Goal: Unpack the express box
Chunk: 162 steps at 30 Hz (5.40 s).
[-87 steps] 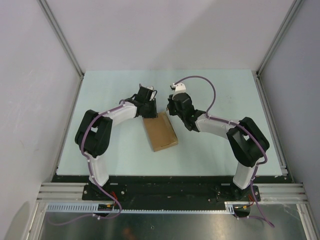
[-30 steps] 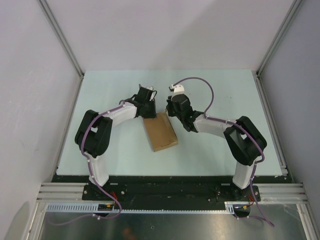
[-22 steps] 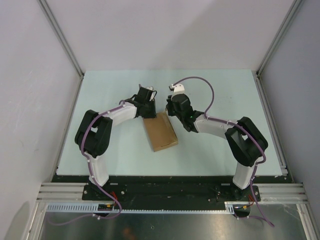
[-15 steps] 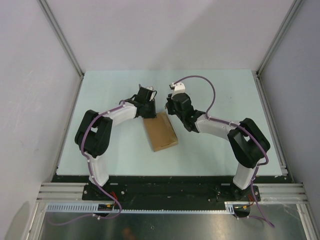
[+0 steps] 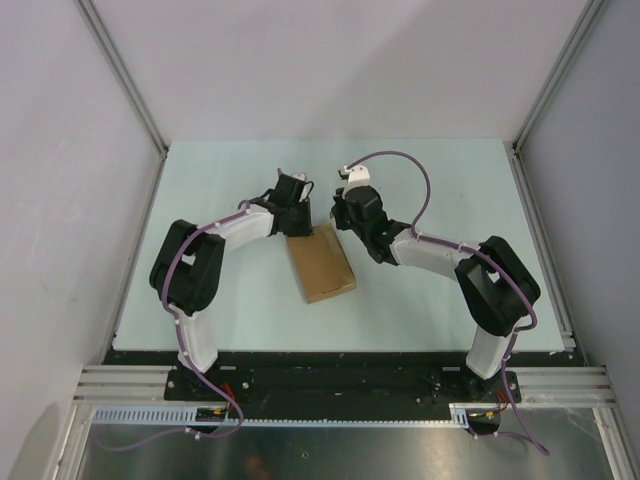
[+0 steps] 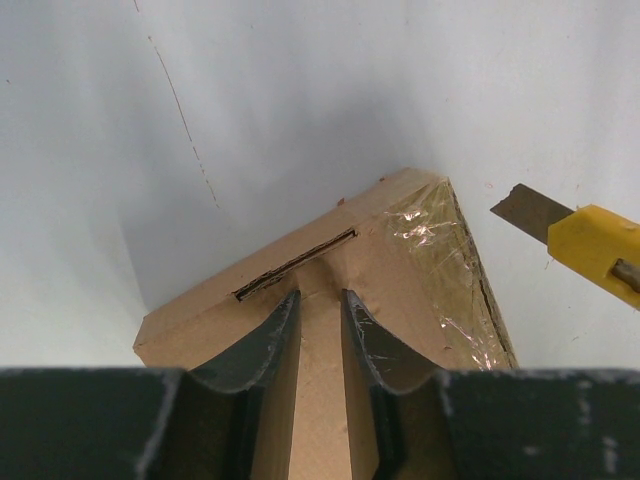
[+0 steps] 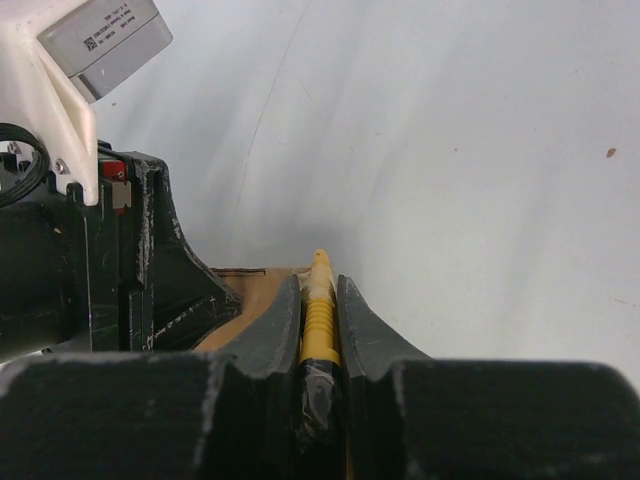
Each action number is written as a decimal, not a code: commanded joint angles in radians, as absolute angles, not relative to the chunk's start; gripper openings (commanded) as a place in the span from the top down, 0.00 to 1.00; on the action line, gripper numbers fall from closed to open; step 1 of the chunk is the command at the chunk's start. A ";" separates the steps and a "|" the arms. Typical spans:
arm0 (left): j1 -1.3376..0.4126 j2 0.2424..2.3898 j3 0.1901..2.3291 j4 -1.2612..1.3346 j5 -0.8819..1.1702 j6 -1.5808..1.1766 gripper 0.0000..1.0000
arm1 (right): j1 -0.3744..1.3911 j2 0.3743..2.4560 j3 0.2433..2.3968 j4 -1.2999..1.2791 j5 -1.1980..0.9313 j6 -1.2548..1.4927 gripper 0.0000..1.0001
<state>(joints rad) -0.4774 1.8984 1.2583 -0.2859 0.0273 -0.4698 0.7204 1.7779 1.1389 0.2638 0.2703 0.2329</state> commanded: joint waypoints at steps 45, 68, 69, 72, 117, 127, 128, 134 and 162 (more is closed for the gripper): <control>-0.482 1.983 1.206 -0.362 0.071 -0.523 0.76 | 0.732 1.842 1.138 0.193 0.293 0.192 1.00; -0.371 2.031 1.112 -0.342 0.330 -0.782 0.89 | 0.778 1.773 1.098 0.112 0.341 0.187 1.00; -0.370 2.031 1.109 -0.333 0.334 -0.791 0.89 | 0.779 1.770 1.100 0.106 0.344 0.190 1.00; -0.368 2.029 1.097 -0.316 0.353 -0.828 0.90 | 0.781 1.744 1.100 0.072 0.350 0.209 1.00; -0.376 1.640 1.023 -0.270 0.393 -0.663 0.41 | 0.762 1.767 1.190 -0.035 0.307 0.273 1.00; -0.376 1.615 0.965 -0.396 0.248 -0.630 0.40 | 0.759 1.775 1.190 -0.029 0.305 0.267 1.00; -0.376 1.626 0.968 -0.396 0.238 -0.640 0.40 | 0.761 1.776 1.190 -0.029 0.304 0.267 1.00; -0.376 1.707 1.020 -0.373 0.179 -0.692 0.44 | 0.761 1.778 1.189 -0.029 0.298 0.264 1.00; -0.353 1.798 0.893 -0.227 0.265 -1.097 0.85 | 0.815 1.715 1.189 -0.147 0.429 0.301 1.00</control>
